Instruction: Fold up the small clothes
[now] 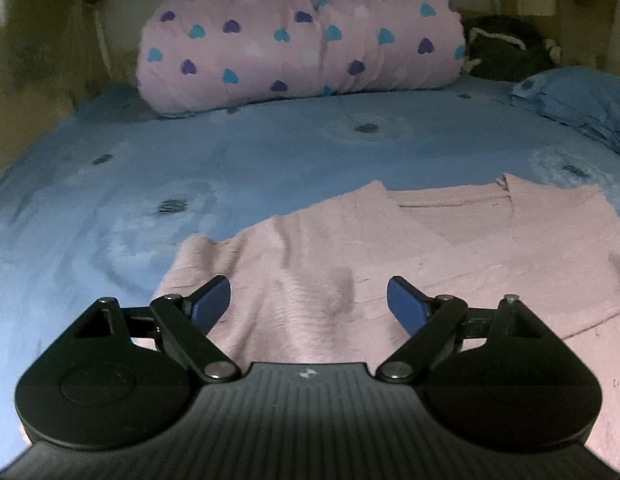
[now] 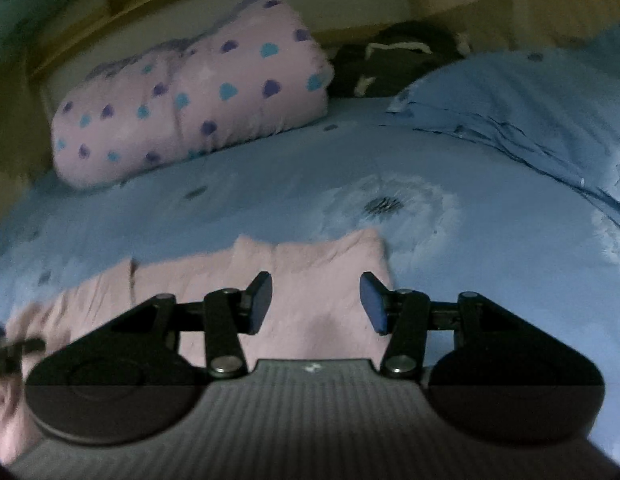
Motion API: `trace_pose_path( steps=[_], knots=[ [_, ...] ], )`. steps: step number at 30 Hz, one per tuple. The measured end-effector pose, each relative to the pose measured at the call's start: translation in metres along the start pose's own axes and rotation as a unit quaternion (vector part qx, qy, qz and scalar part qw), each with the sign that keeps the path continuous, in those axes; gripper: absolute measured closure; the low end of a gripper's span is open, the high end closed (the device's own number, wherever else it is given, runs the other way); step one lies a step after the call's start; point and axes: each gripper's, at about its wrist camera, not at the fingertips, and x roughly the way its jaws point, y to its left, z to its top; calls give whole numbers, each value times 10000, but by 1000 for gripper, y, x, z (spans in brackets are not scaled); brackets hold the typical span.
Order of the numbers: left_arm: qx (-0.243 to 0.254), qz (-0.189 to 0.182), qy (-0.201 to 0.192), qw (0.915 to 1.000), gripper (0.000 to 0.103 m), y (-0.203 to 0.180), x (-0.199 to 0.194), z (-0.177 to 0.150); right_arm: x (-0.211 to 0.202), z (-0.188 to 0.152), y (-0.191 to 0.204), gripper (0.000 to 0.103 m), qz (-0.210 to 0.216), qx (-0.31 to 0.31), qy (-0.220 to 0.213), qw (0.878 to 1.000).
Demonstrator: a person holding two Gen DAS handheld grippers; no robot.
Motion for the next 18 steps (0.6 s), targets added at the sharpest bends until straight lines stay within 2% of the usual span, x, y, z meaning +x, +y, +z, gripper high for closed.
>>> trace_pose_path(
  steps=[5, 9, 14, 18],
  knots=[
    [-280, 42, -77, 9996, 14, 27, -27, -6, -22, -31, 24, 51, -226, -743, -117, 9969],
    [-310, 428, -180, 9984, 14, 54, -42, -13, -25, -48, 31, 52, -386, -587, -43, 9975],
    [-634, 788, -200, 9947, 14, 98, -57, -21, -26, -46, 51, 52, -119, -594, -49, 9982],
    [-766, 1132, -135, 9905, 14, 127, -69, -33, -19, -46, 76, 52, -91, -702, -115, 9974]
  ],
)
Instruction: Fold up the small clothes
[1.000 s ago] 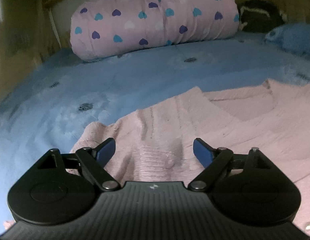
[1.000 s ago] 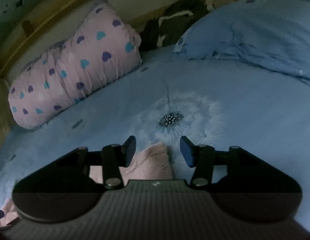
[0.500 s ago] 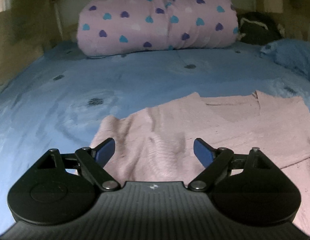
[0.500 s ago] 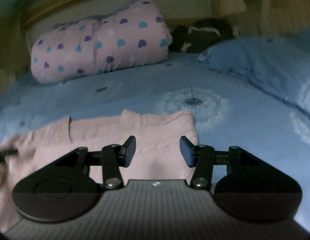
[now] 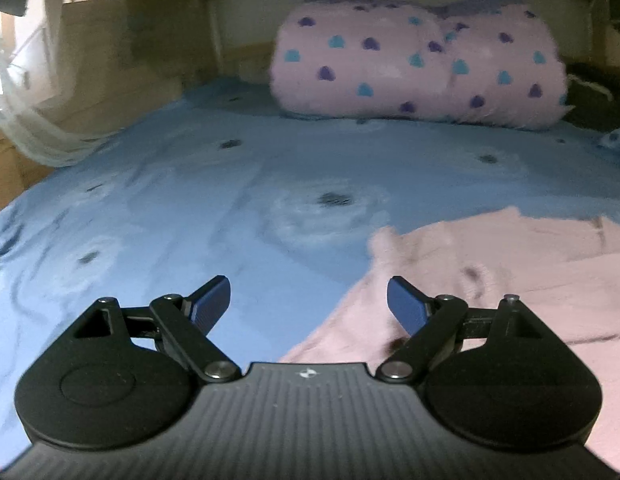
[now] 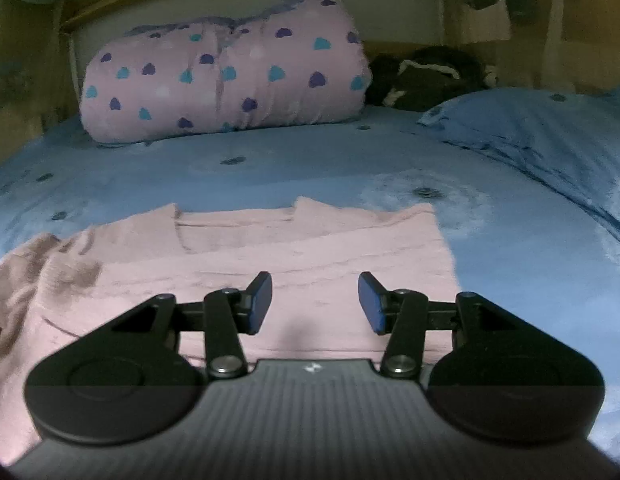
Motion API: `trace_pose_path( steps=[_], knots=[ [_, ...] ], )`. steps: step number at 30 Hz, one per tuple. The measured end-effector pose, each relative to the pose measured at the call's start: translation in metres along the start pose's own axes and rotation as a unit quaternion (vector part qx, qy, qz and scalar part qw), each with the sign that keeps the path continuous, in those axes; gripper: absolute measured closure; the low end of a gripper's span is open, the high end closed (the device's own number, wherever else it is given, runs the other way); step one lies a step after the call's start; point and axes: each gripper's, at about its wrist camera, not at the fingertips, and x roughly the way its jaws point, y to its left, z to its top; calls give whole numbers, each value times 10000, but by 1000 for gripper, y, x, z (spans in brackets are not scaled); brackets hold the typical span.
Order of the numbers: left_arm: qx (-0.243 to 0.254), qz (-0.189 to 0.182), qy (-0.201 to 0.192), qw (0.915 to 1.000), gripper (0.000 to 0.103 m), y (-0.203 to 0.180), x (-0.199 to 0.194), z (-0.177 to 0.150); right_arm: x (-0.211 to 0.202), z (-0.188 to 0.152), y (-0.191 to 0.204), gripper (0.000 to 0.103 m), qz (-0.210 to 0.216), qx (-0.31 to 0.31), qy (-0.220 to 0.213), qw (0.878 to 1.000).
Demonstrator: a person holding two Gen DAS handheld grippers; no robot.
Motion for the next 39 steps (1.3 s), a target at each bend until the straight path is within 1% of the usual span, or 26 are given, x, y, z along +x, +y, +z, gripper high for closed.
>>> trace_pose_path(
  steps=[3, 5, 7, 9, 12, 13, 14, 15, 17, 20, 22, 25, 27, 29, 32, 36, 39],
  knots=[
    [113, 348, 42, 9993, 14, 19, -9, -8, -2, 3, 13, 52, 322, 69, 66, 9994],
    [53, 333, 70, 9994, 14, 30, -17, -12, -7, 7, 19, 52, 493, 41, 58, 9988],
    [23, 230, 208, 9995, 14, 38, -23, -17, -15, 9, 23, 52, 627, -55, 16, 9980],
    [96, 171, 365, 9991, 14, 39, -26, -20, -24, 13, 26, 52, 725, -216, -5, 9971],
    [140, 164, 540, 9983, 13, 38, -24, -24, -40, 17, 21, 52, 643, -255, -54, 9976],
    [113, 166, 618, 9979, 13, 38, -22, -25, -46, 17, 17, 49, 624, -221, -42, 9978],
    [56, 184, 686, 9975, 13, 38, -20, -27, -51, 16, 11, 41, 619, -172, -7, 9979],
    [22, 196, 720, 9972, 13, 38, -19, -30, -57, 16, 6, 38, 608, -109, 8, 9981],
    [-28, 212, 791, 9966, 13, 36, -17, -33, -66, 15, -5, 38, 603, -36, 81, 9981],
    [-216, 139, 897, 9956, 13, 34, -16, -34, -77, 9, -17, 38, 560, -124, 175, 9982],
    [-396, 23, 1031, 9939, 13, 33, -13, -34, -78, 2, -24, 38, 400, -159, 232, 9988],
    [-714, -56, 1285, 9891, 13, 33, -4, -35, -72, -16, -38, 38, 190, 129, 396, 9990],
    [-840, 100, 1360, 9871, 13, 33, 1, -39, -63, -26, -45, 38, 127, 316, 675, 9971],
    [-808, 287, 1415, 9862, 13, 31, 8, -41, -55, -29, -48, 38, 103, 408, 875, 9953],
    [-808, 372, 1601, 9831, 13, 30, 20, -47, -51, -30, -50, 38, 112, 537, 899, 9944],
    [-1119, 126, 1732, 9784, 13, 36, 34, -53, -46, -26, -46, 38, 199, 655, 905, 9935],
    [-1372, 111, 1788, 9742, 12, 41, 42, -56, -48, -26, -37, 38, 320, 602, 818, 9943]
  ],
)
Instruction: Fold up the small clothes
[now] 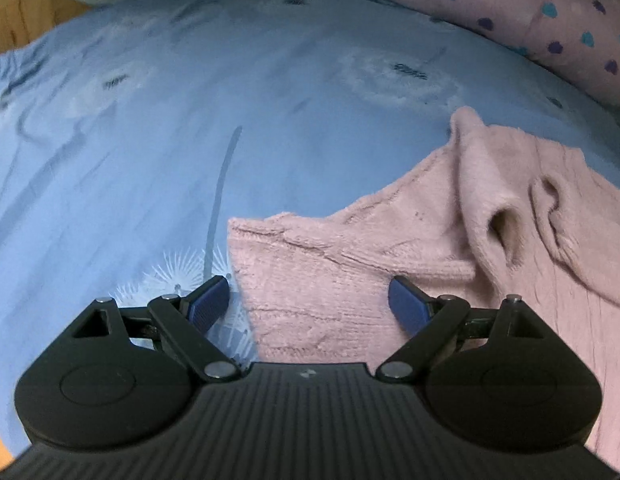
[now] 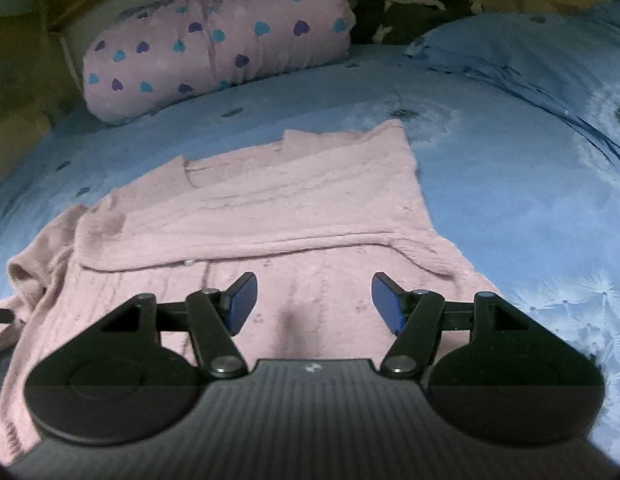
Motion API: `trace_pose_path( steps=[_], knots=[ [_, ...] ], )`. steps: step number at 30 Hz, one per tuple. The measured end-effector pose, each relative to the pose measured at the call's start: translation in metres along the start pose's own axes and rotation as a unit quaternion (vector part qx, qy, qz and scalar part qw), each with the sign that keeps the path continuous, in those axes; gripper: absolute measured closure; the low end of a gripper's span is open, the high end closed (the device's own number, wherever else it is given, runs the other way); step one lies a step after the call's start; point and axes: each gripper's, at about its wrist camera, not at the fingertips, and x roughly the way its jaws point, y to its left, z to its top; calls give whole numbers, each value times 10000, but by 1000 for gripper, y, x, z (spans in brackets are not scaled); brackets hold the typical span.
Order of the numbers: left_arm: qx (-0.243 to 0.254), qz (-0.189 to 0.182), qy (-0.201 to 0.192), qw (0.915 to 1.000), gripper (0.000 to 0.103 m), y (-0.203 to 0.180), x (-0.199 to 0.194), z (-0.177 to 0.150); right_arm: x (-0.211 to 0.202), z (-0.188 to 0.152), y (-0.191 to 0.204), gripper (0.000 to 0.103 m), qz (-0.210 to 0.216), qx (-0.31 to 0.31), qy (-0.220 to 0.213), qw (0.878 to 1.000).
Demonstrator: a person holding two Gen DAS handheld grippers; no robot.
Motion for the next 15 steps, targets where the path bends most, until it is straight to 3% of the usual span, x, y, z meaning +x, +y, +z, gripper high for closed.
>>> trace_pose_path(
  steps=[3, 7, 12, 15],
  knots=[
    [-98, 30, -42, 9999, 11, 1, 2, 0, 0, -1, 6, 38, 81, -114, -107, 9998],
    [-1, 27, -110, 9999, 11, 0, 4, 1, 8, 4, 14, 38, -393, 163, -496, 9979],
    [281, 13, -332, 9991, 11, -3, 9, -3, 9, 0, 37, 38, -703, -602, -863, 9920],
    [405, 21, -454, 9981, 19, -10, 8, -6, 11, 2, 39, 38, -489, -539, -812, 9940]
  ],
)
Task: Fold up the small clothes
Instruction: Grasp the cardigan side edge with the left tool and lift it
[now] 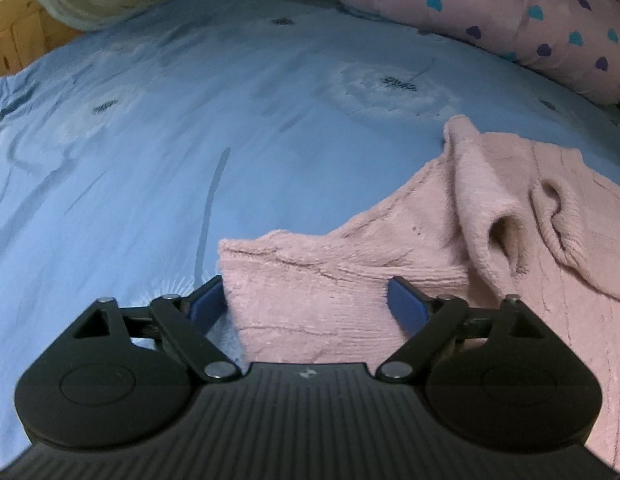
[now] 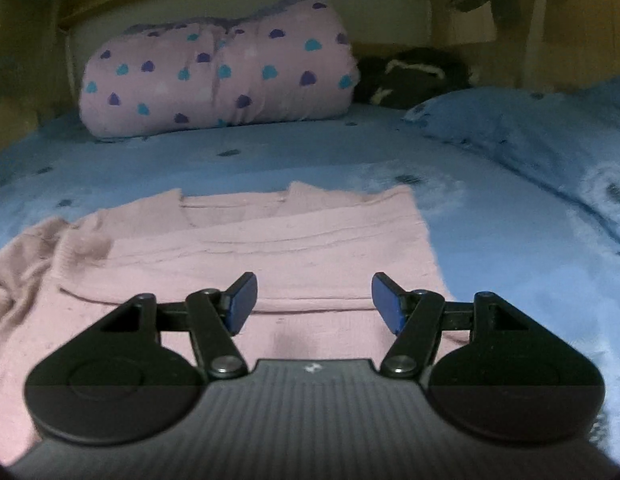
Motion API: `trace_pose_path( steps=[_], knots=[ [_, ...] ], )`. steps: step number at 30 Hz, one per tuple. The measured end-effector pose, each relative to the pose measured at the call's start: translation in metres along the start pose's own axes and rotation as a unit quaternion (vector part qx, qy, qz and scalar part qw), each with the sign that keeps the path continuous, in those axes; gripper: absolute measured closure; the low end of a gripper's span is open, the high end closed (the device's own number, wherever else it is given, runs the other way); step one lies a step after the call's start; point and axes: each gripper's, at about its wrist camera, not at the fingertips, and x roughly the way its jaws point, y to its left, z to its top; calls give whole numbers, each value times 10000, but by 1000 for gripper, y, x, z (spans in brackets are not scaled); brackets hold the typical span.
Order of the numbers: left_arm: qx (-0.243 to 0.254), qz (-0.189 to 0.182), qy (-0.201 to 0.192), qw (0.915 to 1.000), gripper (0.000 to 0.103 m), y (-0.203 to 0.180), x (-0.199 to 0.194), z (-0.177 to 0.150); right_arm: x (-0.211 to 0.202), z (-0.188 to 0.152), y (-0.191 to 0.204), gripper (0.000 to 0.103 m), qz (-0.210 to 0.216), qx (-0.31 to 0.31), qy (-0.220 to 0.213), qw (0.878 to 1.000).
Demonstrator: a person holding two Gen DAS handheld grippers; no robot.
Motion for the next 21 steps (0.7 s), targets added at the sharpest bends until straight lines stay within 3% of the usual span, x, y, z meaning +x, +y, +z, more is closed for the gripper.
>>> trace_pose_path(
  steps=[1, 5, 8, 11, 18, 21],
  knots=[
    [89, 7, -55, 9999, 22, -4, -1, -2, 1, 0, -1, 38, 75, 66, 38, 9999],
    [499, -153, -298, 9982, 60, -19, -9, -4, 5, 1, -6, 38, 27, 308, 181, 9994],
    [458, -188, -474, 9976, 86, -18, -15, -3, 7, 2, -7, 38, 83, 478, 244, 9985],
    [11, -368, -598, 9975, 88, -1, -22, 6, 7, 2, -4, 38, 124, 449, 244, 9986],
    [48, 182, -1518, 9882, 89, 15, -49, 33, 2, 3, 9, 38, 434, 299, 132, 9985],
    [-24, 272, -1792, 9834, 89, 25, -62, 55, 1, 4, 18, 38, 132, -16, 306, 9994]
  ],
)
